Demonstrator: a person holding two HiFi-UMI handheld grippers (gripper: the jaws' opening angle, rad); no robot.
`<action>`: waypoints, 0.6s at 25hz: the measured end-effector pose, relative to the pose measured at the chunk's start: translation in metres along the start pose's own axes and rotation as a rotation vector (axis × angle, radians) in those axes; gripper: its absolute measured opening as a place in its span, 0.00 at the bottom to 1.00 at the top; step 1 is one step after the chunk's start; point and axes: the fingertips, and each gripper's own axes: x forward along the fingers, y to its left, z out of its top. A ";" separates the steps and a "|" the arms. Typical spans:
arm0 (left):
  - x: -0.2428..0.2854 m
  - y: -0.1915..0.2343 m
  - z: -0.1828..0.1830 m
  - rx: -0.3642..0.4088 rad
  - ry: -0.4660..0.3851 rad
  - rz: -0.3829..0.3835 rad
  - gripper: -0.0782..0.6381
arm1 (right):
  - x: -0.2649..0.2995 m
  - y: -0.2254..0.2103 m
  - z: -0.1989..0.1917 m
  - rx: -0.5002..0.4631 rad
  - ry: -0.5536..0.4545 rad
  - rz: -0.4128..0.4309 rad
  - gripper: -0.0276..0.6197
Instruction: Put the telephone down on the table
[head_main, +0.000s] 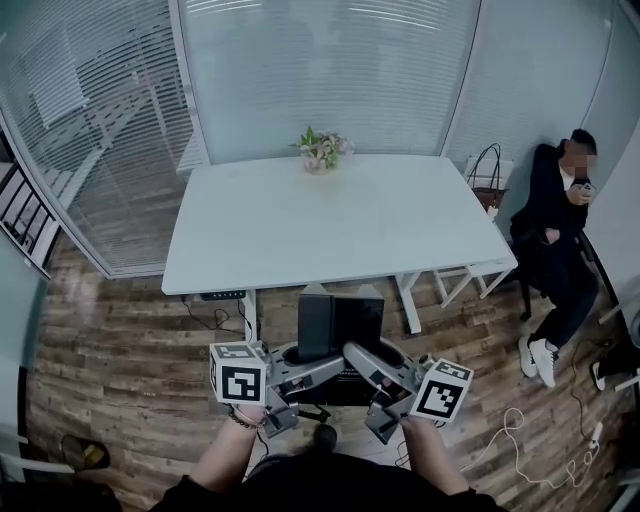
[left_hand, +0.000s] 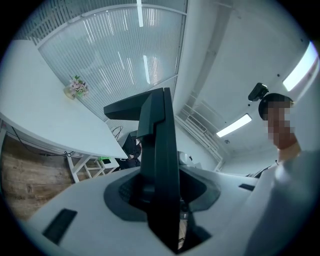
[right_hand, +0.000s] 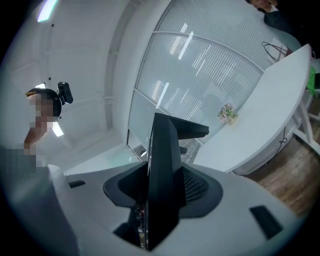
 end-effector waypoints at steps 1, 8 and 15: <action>0.003 0.003 0.002 0.000 -0.004 0.006 0.37 | 0.001 -0.003 0.002 0.000 0.005 0.004 0.34; 0.013 0.020 0.011 -0.003 -0.013 0.029 0.37 | 0.008 -0.023 0.012 0.018 0.023 0.015 0.34; 0.010 0.028 0.021 -0.008 -0.023 0.044 0.37 | 0.019 -0.027 0.016 0.017 0.030 0.025 0.34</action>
